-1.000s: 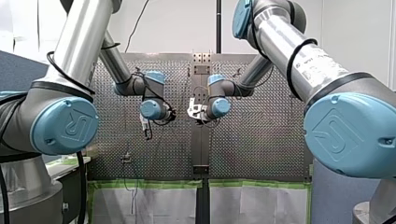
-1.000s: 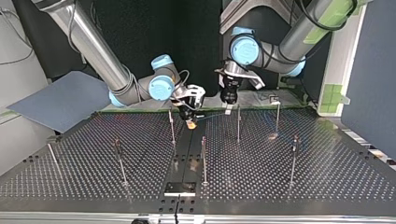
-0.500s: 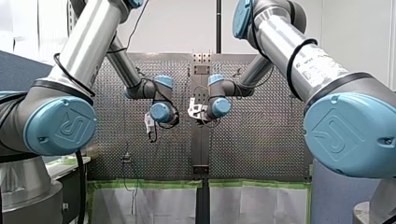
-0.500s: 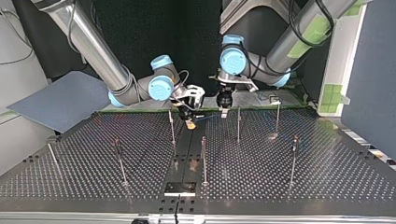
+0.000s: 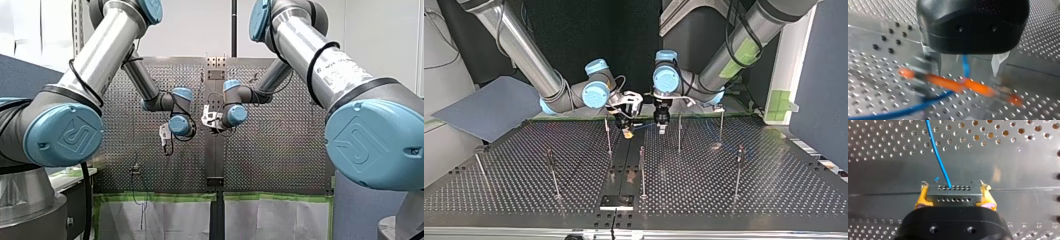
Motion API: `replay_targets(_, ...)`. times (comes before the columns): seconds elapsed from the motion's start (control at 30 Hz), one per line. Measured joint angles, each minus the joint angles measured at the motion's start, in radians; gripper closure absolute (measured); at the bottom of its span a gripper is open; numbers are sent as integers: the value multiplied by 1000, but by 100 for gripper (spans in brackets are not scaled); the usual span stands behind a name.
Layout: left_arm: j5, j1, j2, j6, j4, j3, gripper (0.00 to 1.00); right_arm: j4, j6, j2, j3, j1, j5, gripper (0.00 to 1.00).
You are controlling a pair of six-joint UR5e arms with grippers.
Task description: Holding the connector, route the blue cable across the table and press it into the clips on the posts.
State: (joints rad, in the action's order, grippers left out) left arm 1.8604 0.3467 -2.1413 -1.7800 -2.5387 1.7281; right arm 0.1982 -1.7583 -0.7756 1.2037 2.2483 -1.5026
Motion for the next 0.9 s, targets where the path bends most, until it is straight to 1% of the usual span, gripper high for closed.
replay_targets(0.1, 14, -1, -19, -4, 2, -8, 0, 1, 0, 0, 0, -2, 0, 100)
replay_targets(0.33, 31, 1, -26, -5, -4, -10, 0, 1, 0, 0, 0, -6, 5, 100)
replay_targets(0.37, 32, 2, -26, -5, -5, -10, 18, 1, 0, 0, 0, -6, 5, 100)
replay_targets(0.4, 33, 2, -26, -5, -4, -10, 29, 1, 0, 0, 0, -6, 6, 100)
replay_targets(0.43, 34, 3, -26, -5, -4, -10, 29, 1, 0, 0, 0, -6, 7, 100)
replay_targets(0.47, 34, 3, -26, -5, -3, -11, 42, 0, 0, 0, 0, -6, 7, 100)
replay_targets(0.5, 34, 4, -26, -5, -2, -11, 60, 0, 0, 0, 0, -6, 7, 100)
replay_targets(0.53, 34, 4, -26, -6, 0, -11, 60, 0, 0, 0, 0, -6, 8, 100)
replay_targets(0.57, 34, 5, -26, -7, 2, -11, 72, 0, 0, 0, 0, -6, 8, 100)
replay_targets(0.6, 34, 5, -26, -9, 2, -11, 89, 0, 0, 0, 0, -6, 8, 100)
replay_targets(0.63, 34, 5, -26, -12, 3, -11, 89, -2, 0, 0, 0, -6, 8, 100)
replay_targets(0.7, 34, 4, -25, -21, 4, -11, 100, -4, 0, 0, 0, -6, 8, 100)
replay_targets(0.9, 34, 3, -22, -32, -10, -12, 100, -10, 0, -5, 0, -7, 8, 100)
